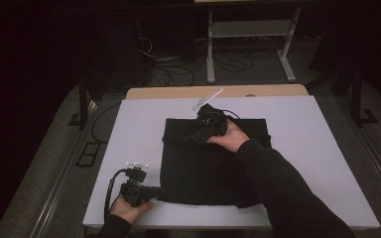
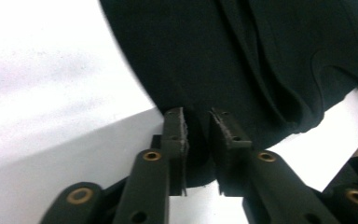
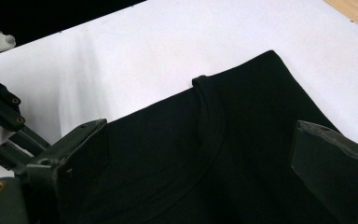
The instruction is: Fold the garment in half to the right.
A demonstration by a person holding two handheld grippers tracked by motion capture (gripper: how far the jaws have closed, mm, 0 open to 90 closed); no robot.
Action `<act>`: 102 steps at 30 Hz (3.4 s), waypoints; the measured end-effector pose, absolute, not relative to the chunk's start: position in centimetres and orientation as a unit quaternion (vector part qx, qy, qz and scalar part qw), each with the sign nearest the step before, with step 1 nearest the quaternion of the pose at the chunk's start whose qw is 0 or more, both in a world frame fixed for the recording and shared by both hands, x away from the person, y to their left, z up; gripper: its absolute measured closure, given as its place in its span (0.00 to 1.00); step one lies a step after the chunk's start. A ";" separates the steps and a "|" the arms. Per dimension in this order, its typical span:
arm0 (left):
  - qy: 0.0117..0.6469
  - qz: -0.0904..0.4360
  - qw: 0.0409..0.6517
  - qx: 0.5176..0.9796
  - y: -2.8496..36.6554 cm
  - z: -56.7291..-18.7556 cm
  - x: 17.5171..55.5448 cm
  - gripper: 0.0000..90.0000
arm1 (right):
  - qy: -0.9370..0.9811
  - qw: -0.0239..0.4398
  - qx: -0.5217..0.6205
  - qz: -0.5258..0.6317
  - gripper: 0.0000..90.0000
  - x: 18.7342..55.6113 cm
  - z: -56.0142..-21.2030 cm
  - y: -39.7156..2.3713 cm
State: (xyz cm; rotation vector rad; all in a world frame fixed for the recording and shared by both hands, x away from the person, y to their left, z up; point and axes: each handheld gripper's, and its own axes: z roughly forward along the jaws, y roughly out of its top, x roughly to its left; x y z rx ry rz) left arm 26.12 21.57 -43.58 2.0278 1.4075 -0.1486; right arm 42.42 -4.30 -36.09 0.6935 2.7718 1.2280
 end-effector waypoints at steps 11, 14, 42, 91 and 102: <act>0.523 -0.075 0.331 0.782 21.1 -43.5 26.1 0.96 | 0.896 0.044 0.220 0.382 0.10 43.7 -36.8 -3.4; 0.522 -0.078 0.336 0.780 21.2 -43.4 26.1 0.96 | 0.903 0.064 0.217 0.365 0.12 43.9 -37.1 -2.7; 0.509 -0.087 0.357 0.778 21.5 -42.9 26.1 0.96 | 0.932 0.149 0.179 0.278 0.20 47.2 -38.9 3.0; 0.508 -0.093 0.357 0.778 21.8 -43.0 26.2 0.96 | 0.940 0.113 0.199 0.254 0.48 53.5 -42.5 5.3; 0.507 -0.092 0.357 0.779 21.7 -43.0 26.2 0.96 | 0.942 0.107 0.197 0.252 0.46 53.5 -42.8 6.0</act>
